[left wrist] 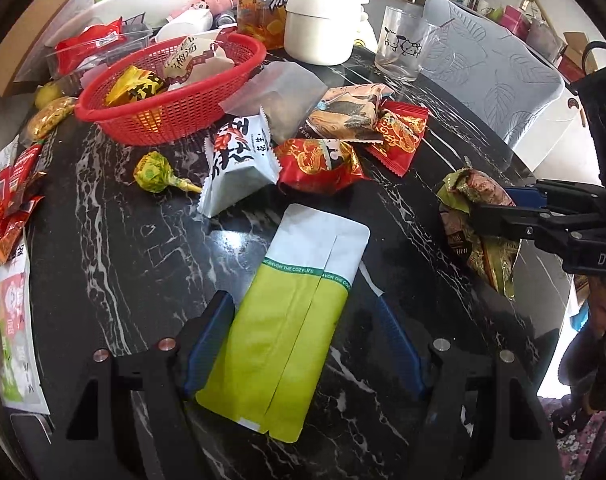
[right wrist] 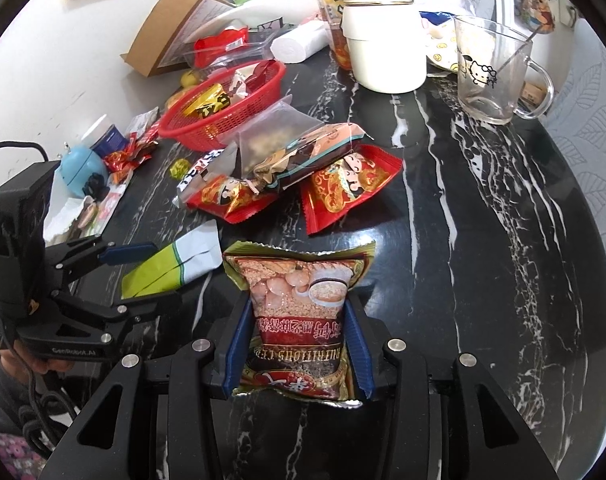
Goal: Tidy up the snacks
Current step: 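Lift the brown nut bag with the right gripper while the left gripper approaches the green-white packet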
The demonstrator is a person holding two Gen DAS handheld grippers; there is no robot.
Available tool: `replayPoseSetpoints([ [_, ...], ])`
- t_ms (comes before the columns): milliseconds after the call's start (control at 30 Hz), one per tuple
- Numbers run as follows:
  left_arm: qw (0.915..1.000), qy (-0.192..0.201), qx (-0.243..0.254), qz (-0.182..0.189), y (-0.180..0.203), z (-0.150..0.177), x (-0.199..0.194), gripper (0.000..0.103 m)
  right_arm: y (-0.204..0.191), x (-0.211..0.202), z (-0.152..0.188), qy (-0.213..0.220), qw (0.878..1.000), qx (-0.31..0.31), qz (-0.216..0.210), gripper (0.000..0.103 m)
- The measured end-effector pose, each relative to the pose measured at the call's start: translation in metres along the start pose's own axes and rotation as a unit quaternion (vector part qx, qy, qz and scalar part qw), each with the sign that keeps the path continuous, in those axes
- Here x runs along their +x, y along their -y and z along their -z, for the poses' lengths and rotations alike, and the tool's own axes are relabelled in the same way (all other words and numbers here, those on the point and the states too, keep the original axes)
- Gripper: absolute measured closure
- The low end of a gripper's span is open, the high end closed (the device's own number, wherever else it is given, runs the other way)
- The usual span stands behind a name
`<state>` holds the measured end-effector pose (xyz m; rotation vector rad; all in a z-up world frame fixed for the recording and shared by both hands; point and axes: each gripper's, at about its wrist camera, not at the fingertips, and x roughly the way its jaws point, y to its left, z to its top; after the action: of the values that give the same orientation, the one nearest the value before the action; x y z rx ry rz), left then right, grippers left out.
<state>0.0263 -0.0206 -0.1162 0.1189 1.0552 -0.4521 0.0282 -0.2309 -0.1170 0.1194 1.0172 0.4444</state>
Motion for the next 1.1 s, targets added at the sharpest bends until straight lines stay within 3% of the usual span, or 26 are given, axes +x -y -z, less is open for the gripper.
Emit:
replayPoseSetpoints([
  [100, 0.9998, 0.011, -0.013, -0.012, 0.003, 0.002, 0.000, 0.030, -0.001, 0.000, 0.001, -0.001, 1.000, -0.004, 0.003, 0.059],
  [167, 0.9994, 0.020, -0.022, -0.015, 0.004, 0.004, -0.001, 0.039, -0.002, 0.000, 0.001, -0.001, 1.000, -0.007, 0.006, 0.059],
  [200, 0.9990, 0.026, -0.028, -0.022, 0.005, 0.004, -0.002, 0.048, -0.003, -0.001, 0.001, -0.001, 1.000, -0.010, 0.008, 0.059],
  [433, 0.9966, 0.032, -0.075, -0.011, 0.006, 0.004, -0.005, 0.060, -0.006, -0.001, 0.003, -0.002, 1.000, -0.026, 0.015, 0.059],
  [500, 0.9951, 0.029, -0.093, -0.012, 0.006, 0.005, -0.006, 0.072, -0.007, -0.002, 0.004, -0.004, 0.999, -0.030, 0.017, 0.060],
  [633, 0.9936, 0.024, -0.111, -0.001, 0.011, 0.012, -0.007, 0.072, -0.008, -0.006, 0.008, -0.011, 0.999, -0.040, 0.019, 0.060],
  [867, 0.9959, 0.017, -0.088, -0.014, 0.028, 0.015, -0.006, 0.071, -0.010, -0.013, 0.018, -0.029, 0.998, -0.058, 0.019, 0.060],
  [967, 0.9959, 0.017, -0.082, -0.033, 0.029, 0.011, -0.004, 0.052, -0.011, -0.015, 0.021, -0.033, 0.997, -0.060, 0.023, 0.059],
  [1033, 0.9954, 0.006, -0.077, -0.056, 0.028, 0.007, 0.001, 0.021, -0.010, -0.016, 0.021, -0.034, 0.998, -0.055, 0.023, 0.059],
  [1100, 0.9957, 0.011, -0.076, -0.052, 0.028, 0.007, 0.003, 0.019, -0.008, -0.016, 0.021, -0.034, 0.998, -0.048, 0.022, 0.059],
])
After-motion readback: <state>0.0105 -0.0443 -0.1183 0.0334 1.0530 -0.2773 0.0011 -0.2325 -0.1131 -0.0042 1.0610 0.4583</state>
